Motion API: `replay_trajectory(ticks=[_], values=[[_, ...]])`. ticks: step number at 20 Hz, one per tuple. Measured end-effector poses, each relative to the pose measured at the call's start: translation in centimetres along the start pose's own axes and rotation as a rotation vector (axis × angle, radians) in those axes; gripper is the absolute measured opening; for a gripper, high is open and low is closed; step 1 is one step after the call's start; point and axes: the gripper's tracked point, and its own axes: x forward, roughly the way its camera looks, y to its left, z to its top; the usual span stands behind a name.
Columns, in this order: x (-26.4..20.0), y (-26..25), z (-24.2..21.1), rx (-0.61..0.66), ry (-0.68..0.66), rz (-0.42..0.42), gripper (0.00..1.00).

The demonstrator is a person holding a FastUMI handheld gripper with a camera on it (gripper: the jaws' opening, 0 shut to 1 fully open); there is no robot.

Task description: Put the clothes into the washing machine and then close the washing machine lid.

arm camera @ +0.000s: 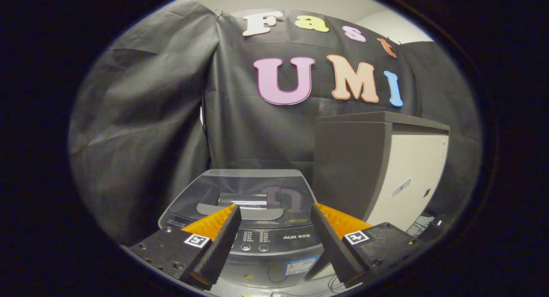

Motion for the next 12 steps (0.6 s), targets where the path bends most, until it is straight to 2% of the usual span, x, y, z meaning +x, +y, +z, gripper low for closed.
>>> replay_trajectory(ticks=[12], values=[[-8.6, -1.6, 5.2, 0.002, -0.074, 0.051, 0.98]])
